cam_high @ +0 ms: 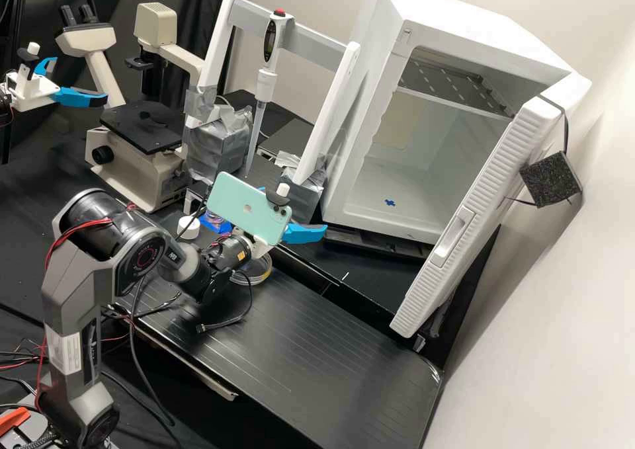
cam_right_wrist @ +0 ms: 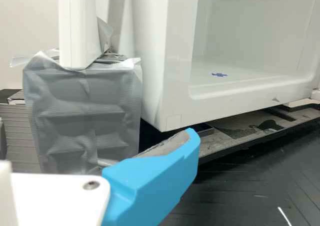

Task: Close the bottle

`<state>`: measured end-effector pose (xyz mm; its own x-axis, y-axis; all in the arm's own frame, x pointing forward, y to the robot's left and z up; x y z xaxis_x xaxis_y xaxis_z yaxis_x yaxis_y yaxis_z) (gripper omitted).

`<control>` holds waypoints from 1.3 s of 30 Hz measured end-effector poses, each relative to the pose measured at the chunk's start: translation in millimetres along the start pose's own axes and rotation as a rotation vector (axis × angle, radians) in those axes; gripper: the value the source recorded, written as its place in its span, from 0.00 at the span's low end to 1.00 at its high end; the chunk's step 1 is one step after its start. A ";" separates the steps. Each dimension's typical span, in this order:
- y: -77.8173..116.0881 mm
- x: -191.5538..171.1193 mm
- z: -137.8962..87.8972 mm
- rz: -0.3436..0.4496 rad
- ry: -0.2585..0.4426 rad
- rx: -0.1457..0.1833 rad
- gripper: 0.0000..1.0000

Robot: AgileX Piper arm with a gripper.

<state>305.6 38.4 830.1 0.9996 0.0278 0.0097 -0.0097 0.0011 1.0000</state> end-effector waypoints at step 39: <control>-68.8 -141.8 -35.5 -0.206 0.342 -0.125 1.00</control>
<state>163.5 69.8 759.8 0.9143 0.3446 -0.2129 0.1654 0.1622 0.9728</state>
